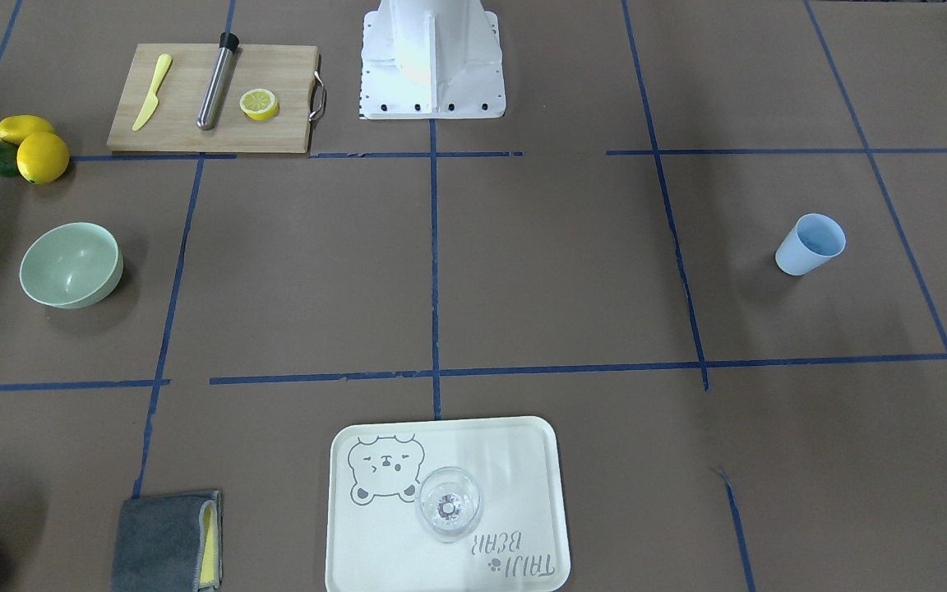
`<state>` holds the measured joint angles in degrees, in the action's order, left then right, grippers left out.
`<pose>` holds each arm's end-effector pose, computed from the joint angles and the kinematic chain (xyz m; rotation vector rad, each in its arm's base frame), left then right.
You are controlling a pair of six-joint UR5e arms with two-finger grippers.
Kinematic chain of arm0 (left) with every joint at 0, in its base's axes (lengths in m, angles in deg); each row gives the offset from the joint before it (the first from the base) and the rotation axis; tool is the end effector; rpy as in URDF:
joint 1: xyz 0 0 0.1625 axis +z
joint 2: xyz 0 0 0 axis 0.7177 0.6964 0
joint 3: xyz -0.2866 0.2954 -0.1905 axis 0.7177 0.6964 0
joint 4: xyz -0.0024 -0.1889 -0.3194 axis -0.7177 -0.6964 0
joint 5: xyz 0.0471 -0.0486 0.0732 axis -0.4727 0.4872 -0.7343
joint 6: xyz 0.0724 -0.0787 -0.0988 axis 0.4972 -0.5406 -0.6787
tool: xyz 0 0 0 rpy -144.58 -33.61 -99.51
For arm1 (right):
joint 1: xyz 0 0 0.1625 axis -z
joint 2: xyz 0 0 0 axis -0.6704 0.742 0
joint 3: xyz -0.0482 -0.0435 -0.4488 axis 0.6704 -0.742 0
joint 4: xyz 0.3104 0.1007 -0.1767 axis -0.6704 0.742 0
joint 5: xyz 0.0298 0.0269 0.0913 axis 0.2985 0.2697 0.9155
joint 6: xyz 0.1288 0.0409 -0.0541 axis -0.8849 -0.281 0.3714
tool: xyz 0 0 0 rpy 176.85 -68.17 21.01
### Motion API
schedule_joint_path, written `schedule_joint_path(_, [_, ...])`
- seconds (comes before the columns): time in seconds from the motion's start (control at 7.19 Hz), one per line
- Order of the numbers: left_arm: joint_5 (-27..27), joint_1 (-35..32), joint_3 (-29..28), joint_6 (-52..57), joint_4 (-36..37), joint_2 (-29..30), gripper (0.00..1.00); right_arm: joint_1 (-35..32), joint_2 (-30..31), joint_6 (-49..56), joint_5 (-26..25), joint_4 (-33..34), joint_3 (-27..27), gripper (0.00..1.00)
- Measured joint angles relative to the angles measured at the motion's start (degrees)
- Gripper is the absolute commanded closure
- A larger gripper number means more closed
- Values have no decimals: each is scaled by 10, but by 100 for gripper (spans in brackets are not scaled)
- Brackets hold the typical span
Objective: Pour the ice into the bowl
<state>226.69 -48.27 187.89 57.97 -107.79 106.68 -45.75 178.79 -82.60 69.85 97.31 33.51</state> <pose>-0.0522 -0.3700 0.7063 0.0236 0.8377 0.0624 0.0116 -0.3966 0.6804 0.0384 -0.8251 -0.0466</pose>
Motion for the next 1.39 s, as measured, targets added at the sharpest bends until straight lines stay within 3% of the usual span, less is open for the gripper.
schedule_joint_path(1.39, [-3, 2, 2, 1, -18, 4, 0, 0, 0, -3, 3, -3, 3, 0])
